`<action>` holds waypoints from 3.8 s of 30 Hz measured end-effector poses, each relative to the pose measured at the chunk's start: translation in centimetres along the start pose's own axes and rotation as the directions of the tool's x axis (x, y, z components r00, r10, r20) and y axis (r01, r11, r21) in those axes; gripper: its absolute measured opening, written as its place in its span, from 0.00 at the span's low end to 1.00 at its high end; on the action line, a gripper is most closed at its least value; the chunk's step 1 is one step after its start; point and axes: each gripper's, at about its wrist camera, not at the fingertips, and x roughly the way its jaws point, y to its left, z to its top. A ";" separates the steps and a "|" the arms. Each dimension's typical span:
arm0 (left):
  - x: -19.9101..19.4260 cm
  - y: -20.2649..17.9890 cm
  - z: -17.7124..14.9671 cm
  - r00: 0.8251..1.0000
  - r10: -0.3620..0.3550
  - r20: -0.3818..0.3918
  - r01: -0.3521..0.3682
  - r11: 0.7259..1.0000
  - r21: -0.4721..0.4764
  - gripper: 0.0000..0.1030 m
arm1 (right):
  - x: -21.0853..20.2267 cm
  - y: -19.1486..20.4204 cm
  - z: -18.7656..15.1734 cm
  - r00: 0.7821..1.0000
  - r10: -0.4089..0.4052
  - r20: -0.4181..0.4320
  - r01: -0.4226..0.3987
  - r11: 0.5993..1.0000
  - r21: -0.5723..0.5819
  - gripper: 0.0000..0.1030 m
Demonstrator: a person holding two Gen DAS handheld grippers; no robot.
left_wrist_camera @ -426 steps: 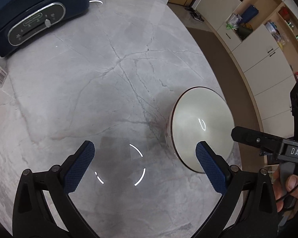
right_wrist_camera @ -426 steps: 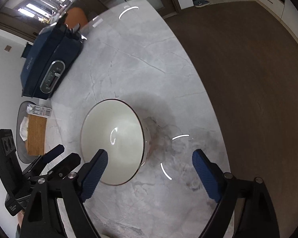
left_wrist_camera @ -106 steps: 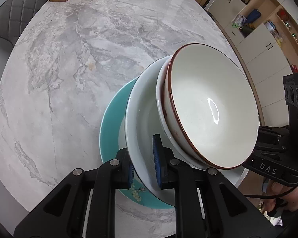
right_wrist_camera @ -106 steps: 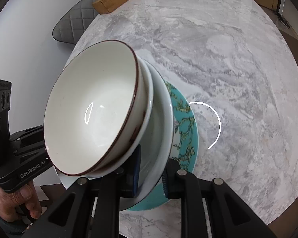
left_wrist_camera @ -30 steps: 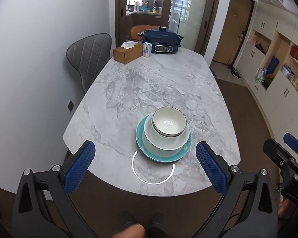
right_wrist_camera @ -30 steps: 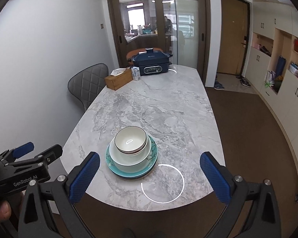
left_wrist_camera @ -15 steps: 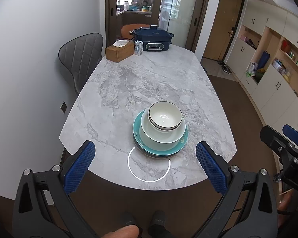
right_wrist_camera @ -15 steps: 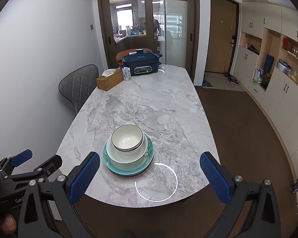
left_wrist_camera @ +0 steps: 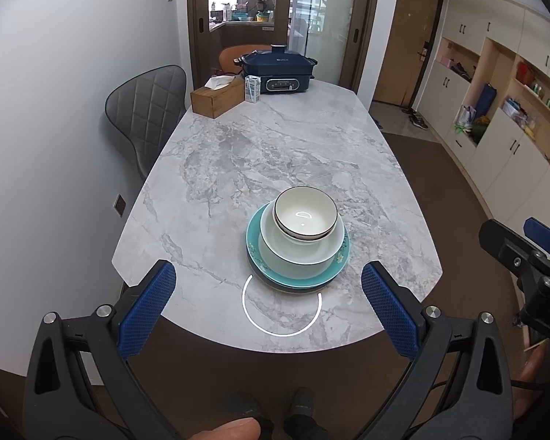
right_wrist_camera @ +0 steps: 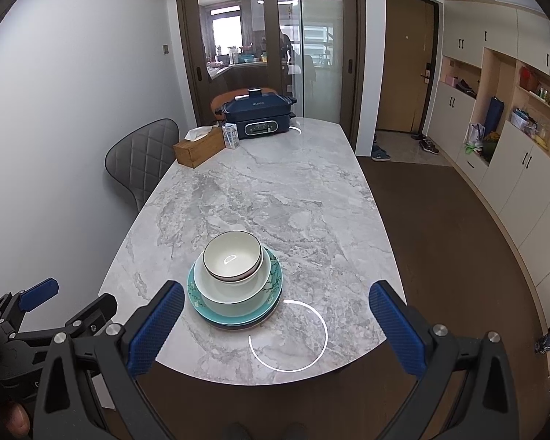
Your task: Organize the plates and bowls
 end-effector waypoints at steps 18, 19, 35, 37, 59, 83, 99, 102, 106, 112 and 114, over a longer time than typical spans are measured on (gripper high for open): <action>0.8 0.3 0.5 1.000 -0.010 0.002 0.010 1.000 -0.007 1.00 | 0.3 0.0 0.2 1.000 -0.001 -0.003 0.001 1.000 -0.003 1.00; 0.8 0.3 0.6 1.000 -0.011 0.003 0.011 1.000 -0.006 1.00 | 0.3 0.0 0.2 1.000 0.001 -0.002 -0.001 1.000 -0.003 1.00; 1.0 -0.1 0.7 1.000 -0.004 0.006 0.004 1.000 -0.014 1.00 | 0.3 -0.2 0.4 1.000 0.002 -0.004 -0.002 1.000 -0.004 1.00; 1.0 -0.1 0.7 1.000 -0.002 0.007 0.002 1.000 -0.016 1.00 | 0.3 -0.1 0.4 1.000 0.002 -0.005 -0.002 1.000 -0.005 1.00; 1.1 -0.5 0.6 1.000 -0.003 0.006 0.003 1.000 -0.024 1.00 | 0.8 -0.2 0.4 1.000 0.007 -0.011 -0.007 1.000 -0.007 1.00; 1.1 -0.7 0.5 1.000 0.001 0.004 0.000 1.000 -0.028 1.00 | 0.9 -0.4 0.6 1.000 0.010 -0.014 -0.010 1.000 -0.010 1.00; 1.3 -0.7 0.4 1.000 0.002 0.002 -0.002 1.000 -0.029 1.00 | 1.1 -0.5 0.5 1.000 0.013 -0.018 -0.013 1.000 -0.011 1.00; 1.3 -0.6 0.5 1.000 0.001 0.000 -0.001 1.000 -0.028 1.00 | 1.2 -0.5 0.4 1.000 0.014 -0.020 -0.014 1.000 -0.012 1.00; 1.3 -0.7 0.2 1.000 0.006 -0.001 -0.006 1.000 -0.030 1.00 | 1.3 -0.4 0.2 1.000 0.014 -0.020 -0.014 1.000 -0.012 1.00; 1.4 -0.8 0.1 1.000 0.008 0.000 -0.008 1.000 -0.030 1.00 | 1.3 -0.3 0.1 1.000 0.013 -0.021 -0.014 1.000 -0.012 1.00; 1.5 -0.8 0.1 1.000 0.011 -0.001 -0.011 0.999 -0.032 1.00 | 1.3 -0.3 0.1 1.000 0.012 -0.020 -0.013 1.000 -0.012 1.00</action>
